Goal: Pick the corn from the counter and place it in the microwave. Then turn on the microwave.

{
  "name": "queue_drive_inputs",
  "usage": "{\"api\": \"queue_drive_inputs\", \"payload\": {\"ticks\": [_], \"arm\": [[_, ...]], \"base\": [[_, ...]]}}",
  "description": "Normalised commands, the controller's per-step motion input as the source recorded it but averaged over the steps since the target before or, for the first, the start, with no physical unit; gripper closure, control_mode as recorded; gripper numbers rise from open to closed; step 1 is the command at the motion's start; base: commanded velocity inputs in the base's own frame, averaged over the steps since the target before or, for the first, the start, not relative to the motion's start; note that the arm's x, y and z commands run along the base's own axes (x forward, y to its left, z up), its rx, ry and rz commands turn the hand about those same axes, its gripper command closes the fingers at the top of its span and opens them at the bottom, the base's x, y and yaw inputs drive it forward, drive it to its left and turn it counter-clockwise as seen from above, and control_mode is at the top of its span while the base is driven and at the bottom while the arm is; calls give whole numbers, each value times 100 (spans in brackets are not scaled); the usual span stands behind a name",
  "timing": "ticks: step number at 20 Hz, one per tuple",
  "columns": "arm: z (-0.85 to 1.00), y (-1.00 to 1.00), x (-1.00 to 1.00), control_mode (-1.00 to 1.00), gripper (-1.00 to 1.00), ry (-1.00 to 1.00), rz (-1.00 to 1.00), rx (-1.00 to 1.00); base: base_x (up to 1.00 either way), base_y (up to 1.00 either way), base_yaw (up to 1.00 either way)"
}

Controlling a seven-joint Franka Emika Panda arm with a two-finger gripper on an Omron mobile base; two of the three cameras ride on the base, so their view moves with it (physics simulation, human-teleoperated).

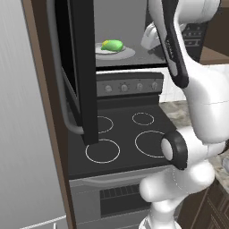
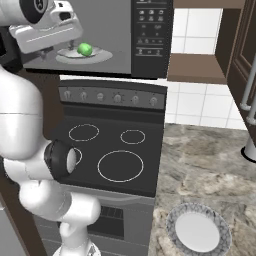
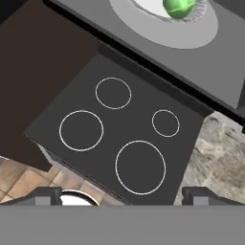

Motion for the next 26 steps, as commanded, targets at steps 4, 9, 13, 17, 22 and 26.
{"api": "queue_drive_inputs", "payload": {"ticks": [4, 9, 13, 17, 22, 26], "arm": [[-54, -21, -100, -100, -100, 0, -3, 5], [-57, -8, -100, -100, -100, 0, -2, 1], [-39, 0, -100, -100, -100, -1, -1, 0], [-3, 1, -100, -100, -100, -4, -4, 0], [9, 16, -97, -100, -100, -12, -6, 0], [1, 49, -64, -100, 100, -13, -4, 0]], "base": [[0, 0, 0], [0, 0, 0], [0, 0, 0], [0, 0, 0], [0, 0, 0], [0, 0, 0]]}}
